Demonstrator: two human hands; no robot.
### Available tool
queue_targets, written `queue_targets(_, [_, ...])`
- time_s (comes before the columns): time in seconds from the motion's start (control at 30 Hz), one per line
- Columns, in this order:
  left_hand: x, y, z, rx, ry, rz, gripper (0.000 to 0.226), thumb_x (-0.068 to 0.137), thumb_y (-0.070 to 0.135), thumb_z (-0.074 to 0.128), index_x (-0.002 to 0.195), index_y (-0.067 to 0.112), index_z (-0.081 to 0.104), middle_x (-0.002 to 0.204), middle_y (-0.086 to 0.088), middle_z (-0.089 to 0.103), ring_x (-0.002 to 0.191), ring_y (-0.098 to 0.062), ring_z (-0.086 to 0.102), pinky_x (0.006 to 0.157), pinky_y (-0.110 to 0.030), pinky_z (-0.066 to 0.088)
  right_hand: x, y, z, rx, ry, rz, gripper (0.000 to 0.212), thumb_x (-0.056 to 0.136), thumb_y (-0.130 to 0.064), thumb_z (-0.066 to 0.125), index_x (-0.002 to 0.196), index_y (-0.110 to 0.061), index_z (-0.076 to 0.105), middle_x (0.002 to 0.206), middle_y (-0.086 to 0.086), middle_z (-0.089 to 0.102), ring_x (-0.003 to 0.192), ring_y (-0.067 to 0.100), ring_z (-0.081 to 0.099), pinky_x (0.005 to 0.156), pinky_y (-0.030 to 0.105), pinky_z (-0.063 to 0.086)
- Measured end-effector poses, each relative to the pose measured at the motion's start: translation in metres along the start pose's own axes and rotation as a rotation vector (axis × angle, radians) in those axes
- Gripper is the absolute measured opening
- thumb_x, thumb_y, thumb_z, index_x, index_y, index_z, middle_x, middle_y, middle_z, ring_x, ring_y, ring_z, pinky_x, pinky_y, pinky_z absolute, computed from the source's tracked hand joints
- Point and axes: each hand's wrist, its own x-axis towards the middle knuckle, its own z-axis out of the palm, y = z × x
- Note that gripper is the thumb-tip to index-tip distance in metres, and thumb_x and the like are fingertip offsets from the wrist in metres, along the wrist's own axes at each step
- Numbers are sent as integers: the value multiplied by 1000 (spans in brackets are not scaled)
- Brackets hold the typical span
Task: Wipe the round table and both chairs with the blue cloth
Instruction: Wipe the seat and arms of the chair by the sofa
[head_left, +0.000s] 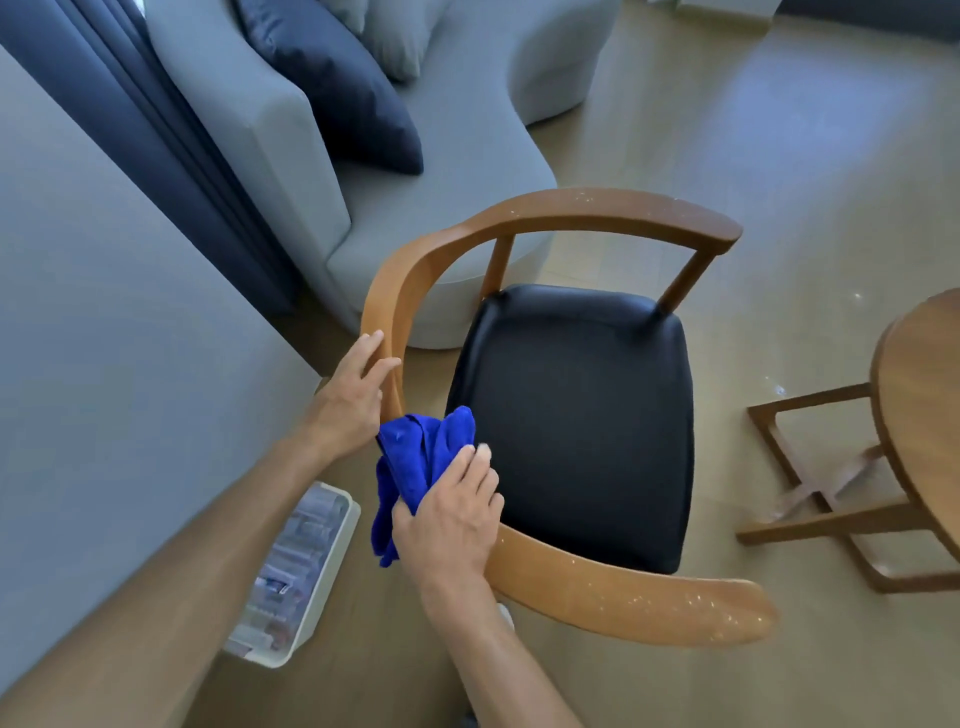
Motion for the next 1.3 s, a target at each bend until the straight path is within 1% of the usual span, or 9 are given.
queue_targets(0.1, [0,4,-4,40,-56,-28,45,98,5,45,142,13,41,162,0,4,150,-19,4,117,-42,29,-7,-2,11,-105,188,-135,84,75,-37,71,143,0,39,147,22,39,132,36,44,103,45,44])
queue_targets(0.27, [4,6,-5,240,-37,26,50,95,13,54,143,15,41,160,-7,16,149,-25,9,119,-45,23,-13,-17,21,-161,174,-126,64,68,-19,78,129,-12,61,138,20,52,126,36,52,97,45,49])
queue_targets(0.43, [19,-6,-1,405,36,260,41,88,8,59,128,4,57,149,-19,39,144,-35,26,118,-48,17,4,-32,15,-134,53,-26,39,56,-35,81,86,-15,65,106,11,65,100,34,63,94,48,50])
queue_targets(0.5, [26,-7,3,401,24,345,38,83,4,63,121,0,62,141,-23,48,139,-39,34,116,-51,22,10,-34,17,-100,75,-5,52,53,-45,80,93,-18,63,98,8,61,92,29,61,88,43,52])
queue_targets(0.6, [31,-9,10,380,37,416,33,82,3,63,114,-2,65,134,-24,54,135,-40,40,115,-53,24,9,-34,29,-71,123,12,70,58,-43,81,124,-29,59,117,11,62,100,29,61,76,34,53])
queue_targets(0.77, [32,-11,27,376,68,391,44,85,23,41,114,0,65,133,-22,55,135,-37,39,118,-39,-10,3,-23,48,-58,226,-64,37,83,-13,51,112,-26,68,127,17,61,109,35,62,83,38,53])
queue_targets(1.07, [23,14,38,484,-13,358,50,86,30,32,108,1,66,133,-26,52,137,-43,31,111,-49,-23,-47,113,31,-6,410,-197,50,64,-16,63,114,-16,69,136,20,52,124,39,51,97,43,46])
queue_targets(1.17, [12,26,46,467,-14,380,52,87,30,30,105,-1,67,132,-28,53,137,-44,32,111,-58,-17,-55,184,4,-53,427,-211,48,69,-11,55,114,-14,71,136,21,51,124,40,50,101,45,44])
queue_targets(1.3, [-7,34,64,430,-43,416,51,88,29,30,106,-2,66,130,-28,55,135,-44,37,113,-64,2,-47,259,-32,-84,494,-64,49,64,4,70,111,-8,72,132,26,52,119,46,51,101,53,43])
